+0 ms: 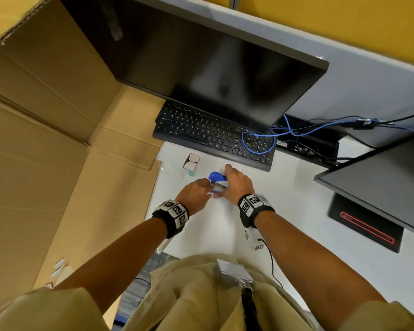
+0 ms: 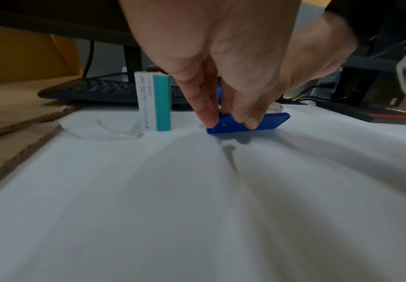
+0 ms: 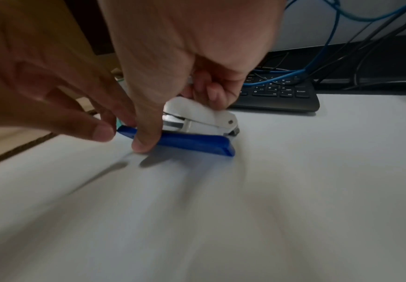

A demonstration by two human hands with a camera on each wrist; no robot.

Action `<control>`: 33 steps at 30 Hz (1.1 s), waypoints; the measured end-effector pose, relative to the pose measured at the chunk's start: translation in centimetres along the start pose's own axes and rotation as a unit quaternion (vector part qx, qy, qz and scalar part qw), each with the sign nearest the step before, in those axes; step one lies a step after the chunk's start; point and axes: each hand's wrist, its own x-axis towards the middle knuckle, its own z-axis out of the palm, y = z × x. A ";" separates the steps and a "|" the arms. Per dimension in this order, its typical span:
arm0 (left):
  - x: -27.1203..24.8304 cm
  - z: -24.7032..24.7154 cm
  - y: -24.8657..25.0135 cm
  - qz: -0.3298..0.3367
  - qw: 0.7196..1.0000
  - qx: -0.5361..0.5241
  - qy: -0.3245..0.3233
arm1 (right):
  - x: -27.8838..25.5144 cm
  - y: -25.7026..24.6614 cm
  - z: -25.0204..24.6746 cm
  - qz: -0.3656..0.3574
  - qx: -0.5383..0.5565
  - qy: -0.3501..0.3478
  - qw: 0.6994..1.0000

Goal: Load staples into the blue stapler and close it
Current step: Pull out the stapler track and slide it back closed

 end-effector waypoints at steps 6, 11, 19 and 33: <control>0.0 1.0 -0.3 -0.083 0.992 -0.088 0.040 | -1.5 0.9 0.8 -0.030 -0.014 -0.003 0.999; 0.8 1.1 -0.3 -0.108 0.970 -0.208 0.060 | -2.3 1.4 1.5 -0.071 -0.017 -0.004 0.997; 2.2 1.9 0.5 -0.090 0.973 -0.204 0.060 | -3.6 2.9 0.8 -0.093 0.106 0.004 0.990; 2.7 1.4 0.6 -0.069 0.987 -0.141 0.042 | -6.8 5.8 -1.8 -0.070 0.095 0.102 0.988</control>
